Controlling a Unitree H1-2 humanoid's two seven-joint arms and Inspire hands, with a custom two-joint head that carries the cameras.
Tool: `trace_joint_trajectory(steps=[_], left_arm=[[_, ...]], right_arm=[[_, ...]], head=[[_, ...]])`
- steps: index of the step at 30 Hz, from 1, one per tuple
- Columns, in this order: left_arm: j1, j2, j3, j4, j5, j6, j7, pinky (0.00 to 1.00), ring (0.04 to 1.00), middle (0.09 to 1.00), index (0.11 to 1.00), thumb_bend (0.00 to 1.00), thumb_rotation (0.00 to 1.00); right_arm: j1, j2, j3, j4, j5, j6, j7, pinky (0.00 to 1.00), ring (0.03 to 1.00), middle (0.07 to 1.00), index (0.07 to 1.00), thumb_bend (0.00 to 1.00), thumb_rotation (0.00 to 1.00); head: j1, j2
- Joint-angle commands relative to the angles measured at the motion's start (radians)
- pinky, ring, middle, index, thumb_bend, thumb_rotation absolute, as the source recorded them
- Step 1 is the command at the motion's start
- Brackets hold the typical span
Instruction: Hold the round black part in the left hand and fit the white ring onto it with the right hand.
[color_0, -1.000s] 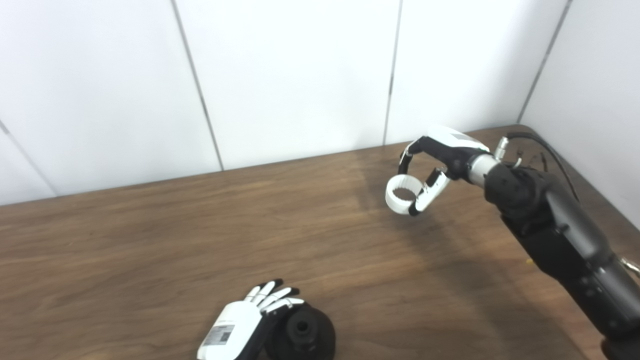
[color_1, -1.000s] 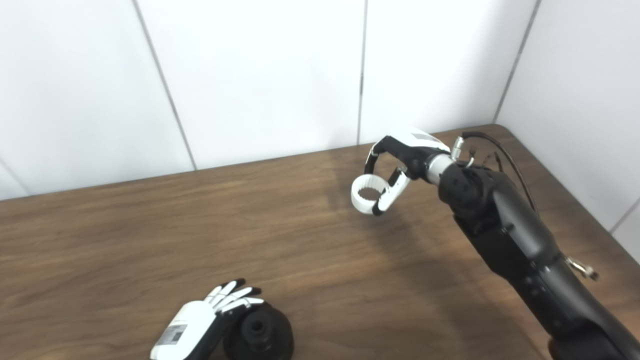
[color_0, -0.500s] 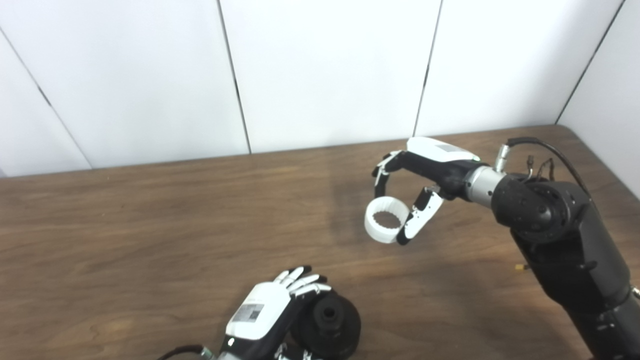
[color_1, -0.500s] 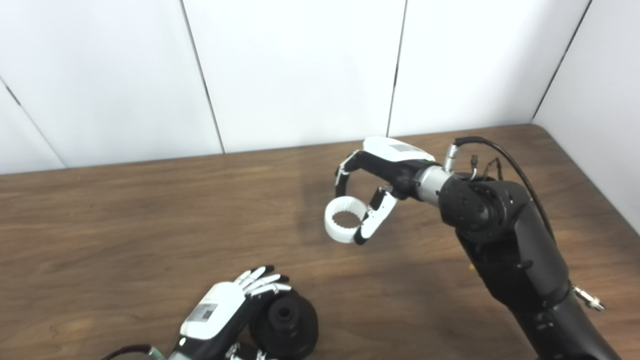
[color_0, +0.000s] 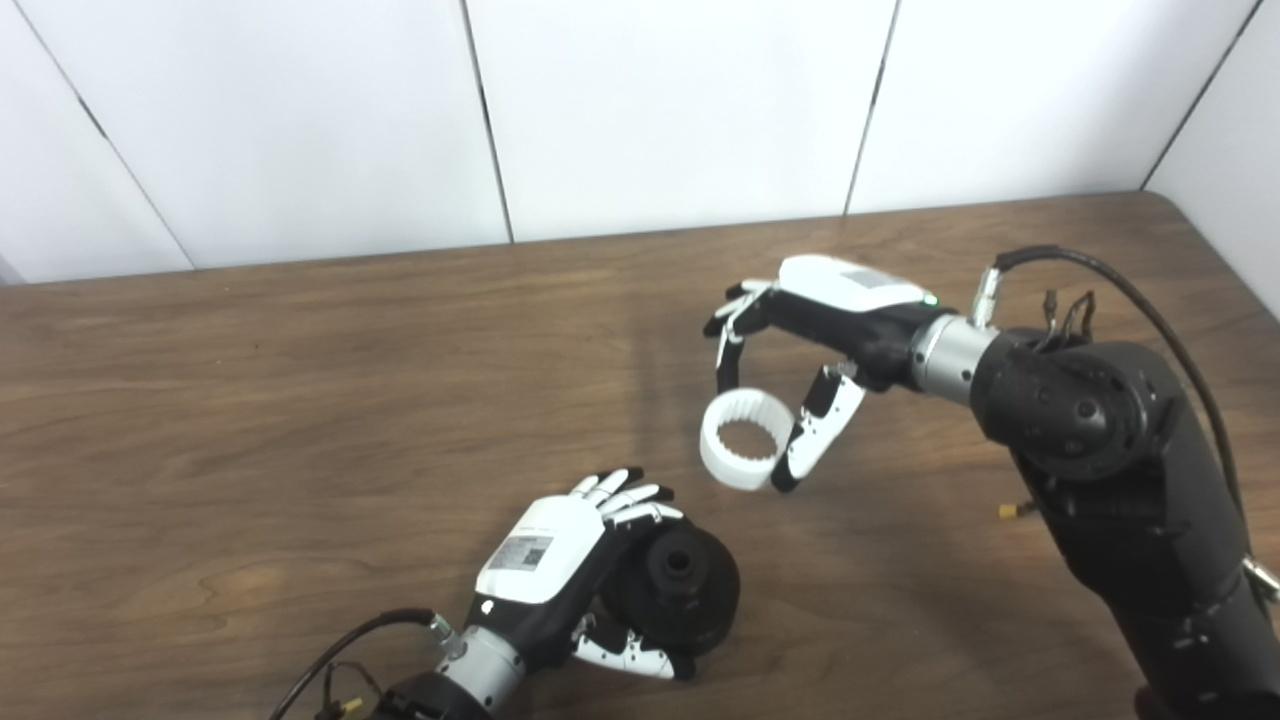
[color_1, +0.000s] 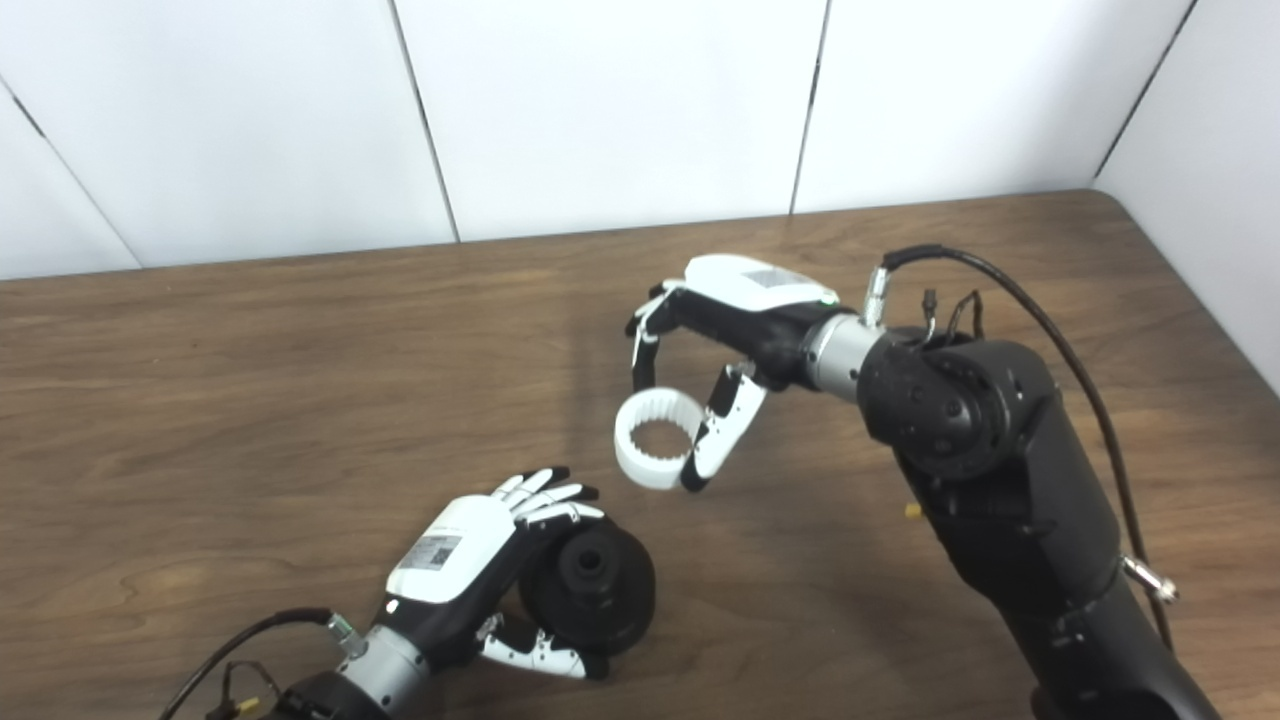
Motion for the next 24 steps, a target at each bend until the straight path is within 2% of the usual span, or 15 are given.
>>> trace_joint_trajectory(steps=[1, 5, 10, 19, 24], left_arm=[[0.014, 0.013, -0.017, 0.021, 0.033, 0.036, -0.078, 0.98, 0.971, 0.892, 0.491, 0.52, 0.07], [0.009, 0.009, -0.013, 0.014, 0.031, 0.048, -0.095, 0.99, 0.976, 0.898, 0.491, 0.52, 0.08], [0.002, 0.005, -0.011, 0.012, 0.034, 0.050, -0.105, 0.99, 0.978, 0.898, 0.491, 0.52, 0.08], [0.000, 0.000, -0.011, 0.014, 0.033, 0.053, -0.104, 0.99, 0.976, 0.898, 0.491, 0.52, 0.08], [-0.003, 0.000, -0.011, 0.008, 0.035, 0.059, -0.110, 0.99, 0.975, 0.898, 0.491, 0.52, 0.08]], right_arm=[[-0.042, 0.008, -0.005, -0.046, 0.010, 0.001, -0.002, 1.00, 0.965, 0.845, 0.481, 0.53, 0.14], [-0.049, 0.026, -0.006, -0.074, 0.009, 0.002, 0.035, 1.00, 0.974, 0.842, 0.481, 0.53, 0.14], [-0.050, 0.036, -0.007, -0.105, 0.016, 0.002, 0.068, 1.00, 0.976, 0.842, 0.481, 0.53, 0.14], [-0.018, 0.020, 0.040, -0.125, 0.022, -0.008, 0.045, 0.98, 0.961, 0.838, 0.480, 0.53, 0.14], [0.004, 0.023, 0.045, -0.138, 0.026, 0.000, 0.059, 0.99, 0.964, 0.847, 0.481, 0.53, 0.14]], head=[[0.001, 0.011], [0.007, 0.033], [0.006, 0.042], [0.020, 0.052], [0.025, 0.055]])
